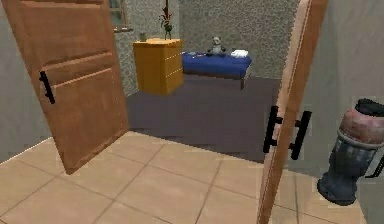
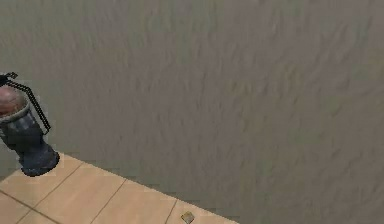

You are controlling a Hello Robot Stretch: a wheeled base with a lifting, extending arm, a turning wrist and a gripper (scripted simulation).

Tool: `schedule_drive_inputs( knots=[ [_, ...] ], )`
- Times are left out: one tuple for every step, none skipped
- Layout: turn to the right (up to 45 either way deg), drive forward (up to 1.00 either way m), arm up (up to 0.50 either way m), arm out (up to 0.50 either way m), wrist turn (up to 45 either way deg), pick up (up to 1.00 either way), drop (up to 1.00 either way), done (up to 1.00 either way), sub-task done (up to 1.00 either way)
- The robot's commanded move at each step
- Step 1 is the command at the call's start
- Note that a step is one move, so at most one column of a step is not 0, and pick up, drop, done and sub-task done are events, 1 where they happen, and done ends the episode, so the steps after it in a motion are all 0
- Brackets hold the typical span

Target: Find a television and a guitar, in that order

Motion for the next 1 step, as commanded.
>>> schedule_drive_inputs(
  knots=[
    [0.0, 0.10, 0.00, 0.00, 0.0, 0.00, 0.00, 0.00, 0.00]
  ],
)
